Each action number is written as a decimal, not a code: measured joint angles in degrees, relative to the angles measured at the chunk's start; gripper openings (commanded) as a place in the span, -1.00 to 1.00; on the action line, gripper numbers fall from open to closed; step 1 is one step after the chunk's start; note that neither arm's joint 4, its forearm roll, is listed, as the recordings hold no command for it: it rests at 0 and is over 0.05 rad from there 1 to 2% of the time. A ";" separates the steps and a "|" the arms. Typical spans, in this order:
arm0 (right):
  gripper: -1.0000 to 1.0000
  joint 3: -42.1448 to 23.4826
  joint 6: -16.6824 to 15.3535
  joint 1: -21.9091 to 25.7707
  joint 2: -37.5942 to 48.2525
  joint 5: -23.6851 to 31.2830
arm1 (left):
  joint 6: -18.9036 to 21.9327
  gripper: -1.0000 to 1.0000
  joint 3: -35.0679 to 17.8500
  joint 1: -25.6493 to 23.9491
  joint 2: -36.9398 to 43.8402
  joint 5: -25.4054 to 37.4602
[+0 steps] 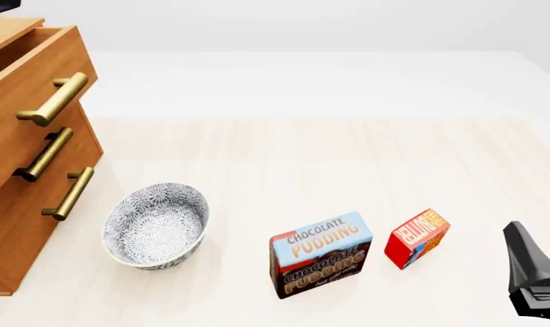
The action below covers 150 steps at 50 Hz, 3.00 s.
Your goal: Put the butter at the back in the top drawer of the cabinet and close it.
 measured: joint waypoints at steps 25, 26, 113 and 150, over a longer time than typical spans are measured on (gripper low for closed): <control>1.00 0.00 0.00 0.00 0.00 0.00 | -2.53 1.00 -2.61 1.64 1.56 3.13; 1.00 0.00 0.00 0.00 0.00 0.00 | -2.62 1.00 -2.65 1.68 1.64 3.18; 1.00 0.00 0.00 0.00 0.00 0.00 | -11.18 1.00 -3.05 5.29 8.48 2.65; 1.00 0.00 0.00 0.00 0.00 0.00 | -13.40 1.00 1.41 6.50 9.22 -1.31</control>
